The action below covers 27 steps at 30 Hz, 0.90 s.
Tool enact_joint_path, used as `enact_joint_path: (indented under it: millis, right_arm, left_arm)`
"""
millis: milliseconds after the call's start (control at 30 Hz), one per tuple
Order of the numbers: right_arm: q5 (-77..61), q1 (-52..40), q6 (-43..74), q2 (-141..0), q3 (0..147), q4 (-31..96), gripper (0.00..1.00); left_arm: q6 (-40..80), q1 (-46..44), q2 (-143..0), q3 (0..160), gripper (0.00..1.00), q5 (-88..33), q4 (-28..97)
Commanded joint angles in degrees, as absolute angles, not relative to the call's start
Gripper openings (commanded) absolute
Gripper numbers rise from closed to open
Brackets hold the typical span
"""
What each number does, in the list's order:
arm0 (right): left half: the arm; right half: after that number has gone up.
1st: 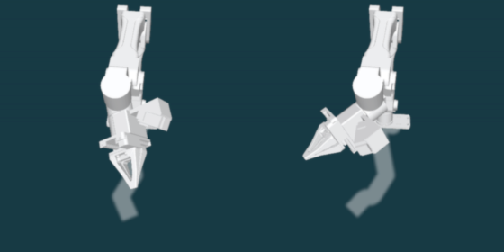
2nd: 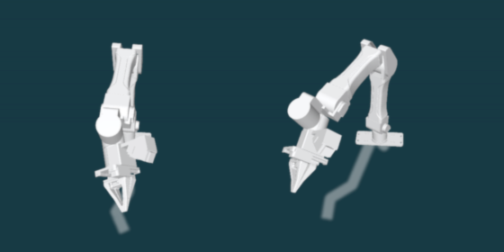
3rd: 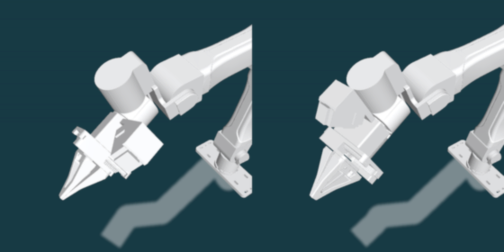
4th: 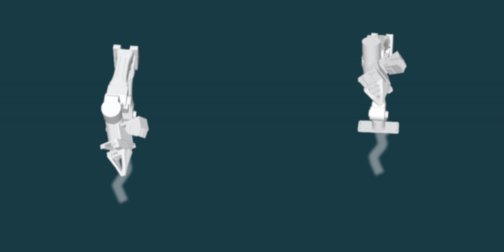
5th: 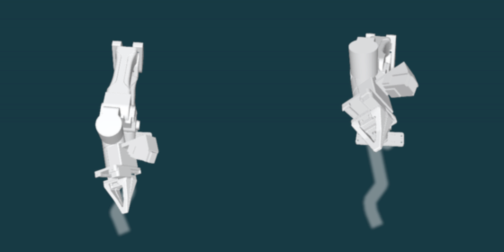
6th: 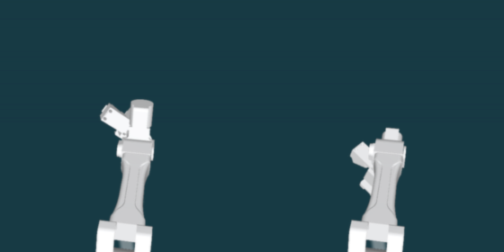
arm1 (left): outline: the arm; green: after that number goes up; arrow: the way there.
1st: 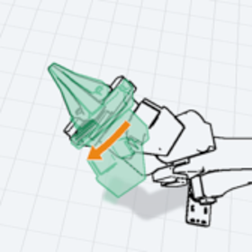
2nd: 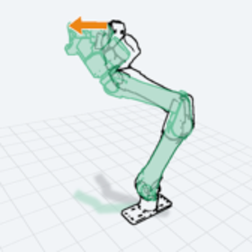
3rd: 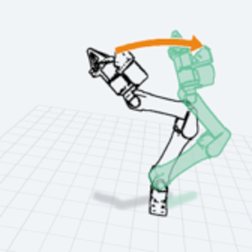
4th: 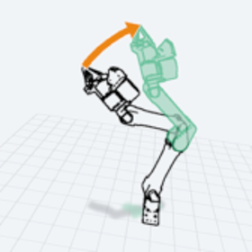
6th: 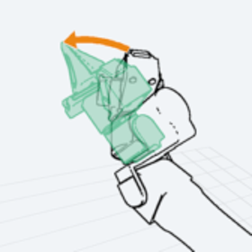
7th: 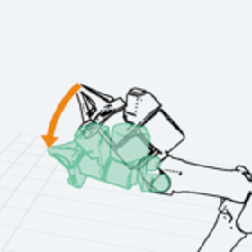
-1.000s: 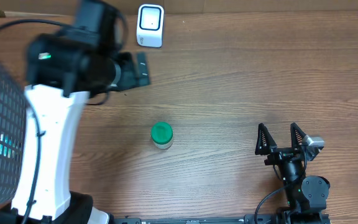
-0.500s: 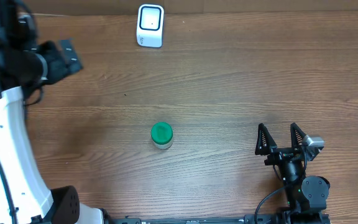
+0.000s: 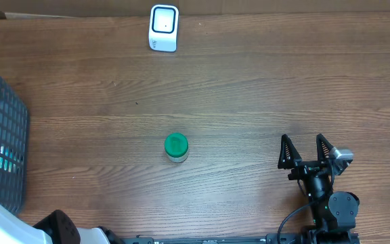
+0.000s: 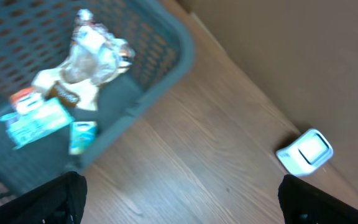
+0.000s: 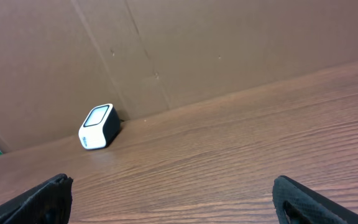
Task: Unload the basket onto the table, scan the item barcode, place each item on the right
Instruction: 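Return the left gripper into the basket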
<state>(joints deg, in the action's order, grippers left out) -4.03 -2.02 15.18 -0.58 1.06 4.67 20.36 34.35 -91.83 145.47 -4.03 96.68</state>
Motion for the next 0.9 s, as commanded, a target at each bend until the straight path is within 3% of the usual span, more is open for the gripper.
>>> enact_joint_path:
  millis: [0, 867]
  right_arm:
    - [-3.5, -2.3, 15.0, -0.2, 0.5, 4.4, 1.00]
    - [-3.5, -2.3, 15.0, -0.2, 0.5, 4.4, 1.00]
  left_arm:
    - [21.0, 39.0, -92.0, 144.0, 1.00, -3.4, 96.8]
    - [26.0, 45.1, -97.9, 138.8, 1.00, 3.6, 96.8]
